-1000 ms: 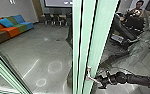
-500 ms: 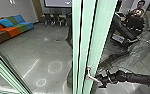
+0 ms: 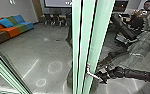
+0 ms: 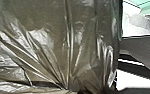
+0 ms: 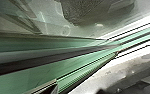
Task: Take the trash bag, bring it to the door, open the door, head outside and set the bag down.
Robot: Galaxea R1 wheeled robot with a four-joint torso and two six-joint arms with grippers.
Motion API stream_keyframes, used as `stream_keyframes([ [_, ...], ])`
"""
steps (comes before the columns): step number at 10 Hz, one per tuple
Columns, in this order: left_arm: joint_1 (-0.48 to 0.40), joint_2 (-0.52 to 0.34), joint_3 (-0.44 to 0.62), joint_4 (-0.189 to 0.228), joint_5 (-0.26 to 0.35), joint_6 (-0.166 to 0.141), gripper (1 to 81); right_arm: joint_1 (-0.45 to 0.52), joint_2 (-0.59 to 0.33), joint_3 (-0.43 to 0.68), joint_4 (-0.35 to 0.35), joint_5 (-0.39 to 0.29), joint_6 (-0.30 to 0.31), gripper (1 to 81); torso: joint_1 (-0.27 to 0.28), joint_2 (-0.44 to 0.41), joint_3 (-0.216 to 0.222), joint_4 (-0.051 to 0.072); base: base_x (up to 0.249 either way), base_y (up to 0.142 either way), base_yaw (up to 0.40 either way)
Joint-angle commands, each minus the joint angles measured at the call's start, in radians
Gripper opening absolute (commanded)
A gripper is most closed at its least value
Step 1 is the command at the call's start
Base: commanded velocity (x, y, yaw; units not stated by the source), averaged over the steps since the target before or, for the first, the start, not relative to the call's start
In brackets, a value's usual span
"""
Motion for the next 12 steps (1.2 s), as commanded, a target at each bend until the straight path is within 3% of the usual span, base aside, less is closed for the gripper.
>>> stream_keyframes([
  [1, 0.003, -0.003, 0.016, -0.001, 0.102, 0.007, 1.0, 0.3, -0.048, -0.138, -0.078, -0.053, 0.004, 81.1, 0.0, 0.0, 0.0, 0.0, 0.0, 0.0, 0.0],
  [4, 0.004, -0.002, 0.016, -0.001, 0.102, 0.007, 1.0, 0.342, -0.048, -0.154, -0.08, -0.144, -0.081, 81.1, 0.0, 0.0, 0.0, 0.0, 0.0, 0.0, 0.0],
  [6, 0.005, 0.0, 0.016, -0.001, 0.102, 0.007, 1.0, 0.366, -0.042, -0.157, -0.117, -0.208, -0.128, 81.1, 0.001, 0.0, 0.0, 0.0, 0.0, 0.0, 0.0],
  [9, 0.005, 0.0, 0.016, -0.001, 0.102, 0.007, 1.0, 0.401, -0.025, -0.149, -0.193, -0.357, -0.197, 81.1, 0.002, 0.001, 0.0, 0.0, 0.0, 0.0, 0.0],
  [12, 0.005, 0.0, 0.015, -0.001, 0.102, 0.007, 1.0, 0.433, -0.005, -0.135, -0.331, -0.529, -0.205, 81.1, 0.004, 0.001, -0.001, 0.0, 0.0, 0.0, 0.0],
])
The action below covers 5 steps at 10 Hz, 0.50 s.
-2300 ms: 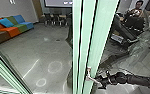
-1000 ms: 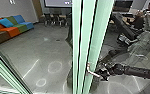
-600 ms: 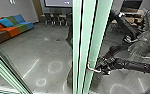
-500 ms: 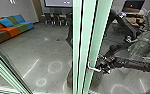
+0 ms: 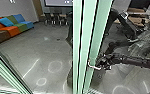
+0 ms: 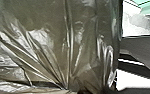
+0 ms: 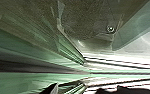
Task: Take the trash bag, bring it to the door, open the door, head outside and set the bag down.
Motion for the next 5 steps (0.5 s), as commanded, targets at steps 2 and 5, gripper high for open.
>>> stream_keyframes([
  [2, 0.005, 0.003, 0.016, 0.001, 0.102, 0.007, 1.0, 0.251, -0.071, -0.054, -0.27, -0.251, -0.007, 81.1, 0.0, 0.0, 0.0, 0.0, 0.0, 0.0, 0.0],
  [5, 0.005, -0.004, 0.016, -0.001, 0.102, 0.007, 1.0, 0.237, -0.092, -0.045, -0.338, -0.265, -0.014, 81.1, 0.0, 0.001, 0.0, 0.0, 0.0, 0.0, 0.0],
])
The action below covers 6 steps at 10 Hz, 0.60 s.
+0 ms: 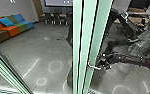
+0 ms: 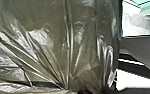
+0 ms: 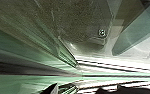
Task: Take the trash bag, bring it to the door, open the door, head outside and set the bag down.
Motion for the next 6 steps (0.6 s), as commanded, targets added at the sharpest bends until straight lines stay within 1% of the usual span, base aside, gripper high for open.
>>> stream_keyframes([
  [1, 0.005, -0.002, 0.016, -0.001, 0.102, 0.007, 1.0, 0.205, -0.119, -0.036, -0.289, -0.169, -0.032, 81.1, 0.0, 0.0, 0.0, 0.0, 0.0, 0.0, 0.0],
  [2, 0.005, 0.001, 0.016, -0.001, 0.102, 0.007, 1.0, 0.188, -0.13, -0.022, -0.341, -0.169, -0.034, 81.1, 0.0, 0.0, 0.0, 0.0, 0.0, 0.0, 0.0],
  [3, 0.005, 0.001, 0.015, 0.001, 0.102, 0.007, 1.0, 0.177, -0.147, -0.013, -0.36, -0.168, -0.052, 81.1, 0.0, 0.0, 0.0, 0.0, 0.0, 0.0, 0.0],
  [4, 0.005, -0.002, 0.016, -0.001, 0.102, 0.007, 1.0, 0.165, -0.171, -0.004, -0.378, -0.16, -0.083, 81.1, 0.0, 0.0, 0.0, 0.0, 0.0, 0.0, 0.0],
  [6, 0.005, -0.007, 0.016, -0.001, 0.102, 0.007, 1.0, 0.144, -0.225, -0.004, -0.391, -0.107, -0.121, 81.1, 0.0, 0.0, 0.0, 0.001, 0.0, 0.0, 0.0],
])
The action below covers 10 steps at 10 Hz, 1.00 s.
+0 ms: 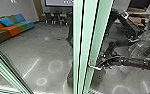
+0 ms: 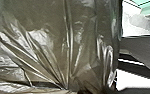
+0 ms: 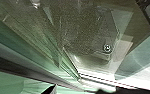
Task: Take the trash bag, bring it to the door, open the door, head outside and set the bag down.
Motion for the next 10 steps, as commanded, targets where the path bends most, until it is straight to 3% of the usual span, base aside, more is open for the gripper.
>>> stream_keyframes([
  [1, 0.003, -0.006, 0.016, -0.001, 0.102, 0.006, 1.0, 0.156, -0.188, -0.092, -0.235, -0.154, -0.111, 81.1, 0.0, 0.0, 0.0, 0.0, 0.0, 0.0, 0.0],
  [6, 0.005, -0.006, 0.016, 0.001, 0.102, 0.006, 1.0, 0.138, -0.244, -0.064, -0.224, -0.096, -0.11, 81.1, 0.0, 0.0, 0.0, 0.001, 0.0, 0.0, 0.0],
  [7, 0.005, -0.006, 0.015, 0.001, 0.102, 0.006, 1.0, 0.137, -0.248, -0.058, -0.225, -0.089, -0.11, 81.1, 0.0, 0.0, -0.042, 0.001, 0.0, 0.0, 0.0],
  [10, 0.005, -0.008, 0.016, 0.004, 0.102, 0.006, 1.0, 0.15, -0.254, -0.061, -0.23, -0.09, -0.111, 81.1, -0.002, 0.0, -0.099, 0.0, 0.0, 0.0, 0.0],
])
